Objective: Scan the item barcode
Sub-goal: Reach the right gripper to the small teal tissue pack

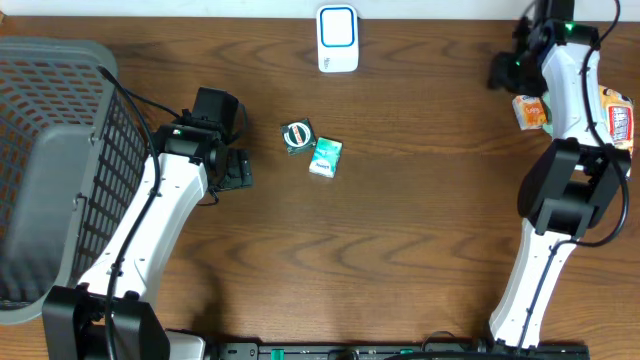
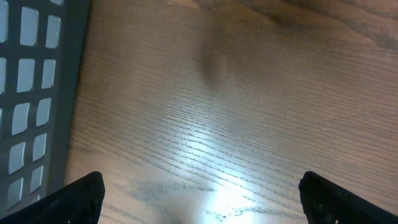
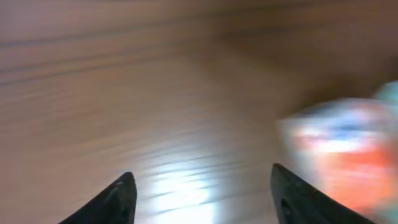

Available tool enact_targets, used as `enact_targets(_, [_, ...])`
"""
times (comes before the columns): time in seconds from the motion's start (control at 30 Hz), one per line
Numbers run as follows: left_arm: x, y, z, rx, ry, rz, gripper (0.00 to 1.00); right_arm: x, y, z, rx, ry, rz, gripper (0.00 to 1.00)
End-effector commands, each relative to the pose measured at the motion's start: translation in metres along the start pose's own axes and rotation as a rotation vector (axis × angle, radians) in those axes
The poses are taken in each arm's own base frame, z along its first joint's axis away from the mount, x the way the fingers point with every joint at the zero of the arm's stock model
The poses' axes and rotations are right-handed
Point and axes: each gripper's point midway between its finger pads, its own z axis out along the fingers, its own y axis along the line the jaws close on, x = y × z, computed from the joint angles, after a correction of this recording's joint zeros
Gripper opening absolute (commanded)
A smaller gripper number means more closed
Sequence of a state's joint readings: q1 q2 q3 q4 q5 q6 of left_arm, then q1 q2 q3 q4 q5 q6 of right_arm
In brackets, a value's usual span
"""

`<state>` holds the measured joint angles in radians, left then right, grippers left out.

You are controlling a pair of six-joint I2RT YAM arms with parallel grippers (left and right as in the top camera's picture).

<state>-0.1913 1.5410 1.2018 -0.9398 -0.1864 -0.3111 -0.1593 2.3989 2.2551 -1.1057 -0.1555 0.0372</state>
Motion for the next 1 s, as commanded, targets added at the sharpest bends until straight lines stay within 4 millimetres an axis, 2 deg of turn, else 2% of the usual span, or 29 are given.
enact_targets(0.0, [-0.002,0.004,-0.004,-0.005,-0.013,-0.012,0.98,0.008,0.121,-0.053,-0.575,0.014,-0.063,0.65])
enact_targets(0.07, [-0.002,0.004,-0.004,-0.005,-0.013,-0.013,0.98,0.024,0.150,-0.057,-0.680,0.071,-0.073,0.63])
enact_targets(0.13, [-0.002,0.004,-0.004,-0.005,-0.013,-0.013,0.98,0.043,0.171,-0.054,-0.699,0.141,-0.087,0.60])
enact_targets(0.17, [-0.002,0.004,-0.004,-0.005,-0.013,-0.013,0.98,0.054,0.181,-0.051,-0.693,0.178,-0.096,0.60])
enact_targets(0.23, [-0.002,0.004,-0.004,-0.005,-0.013,-0.013,0.98,0.076,0.198,-0.041,-0.669,0.245,-0.122,0.68])
enact_targets(0.33, [-0.002,0.004,-0.004,-0.005,-0.013,-0.013,0.98,0.107,0.219,-0.023,-0.606,0.318,-0.180,0.68])
enact_targets(0.4, [-0.002,0.004,-0.004,-0.005,-0.013,-0.013,0.98,0.126,0.231,-0.009,-0.559,0.350,-0.230,0.62])
enact_targets(0.47, [-0.002,0.004,-0.004,-0.005,-0.013,-0.013,0.97,0.145,0.247,0.000,-0.538,0.376,-0.280,0.53])
enact_targets(0.6, [-0.002,0.004,-0.004,-0.005,-0.013,-0.013,0.98,0.170,0.284,0.009,-0.543,0.397,-0.318,0.47])
enact_targets(0.67, [-0.002,0.004,-0.004,-0.005,-0.013,-0.013,0.98,0.176,0.294,0.012,-0.507,0.395,-0.314,0.42])
enact_targets(0.8, [-0.002,0.004,-0.004,-0.005,-0.013,-0.013,0.98,0.184,0.299,0.021,-0.383,0.374,-0.307,0.32])
enact_targets(0.97, [-0.002,0.004,-0.004,-0.005,-0.013,-0.013,0.98,0.196,0.303,0.026,-0.284,0.356,-0.359,0.11])
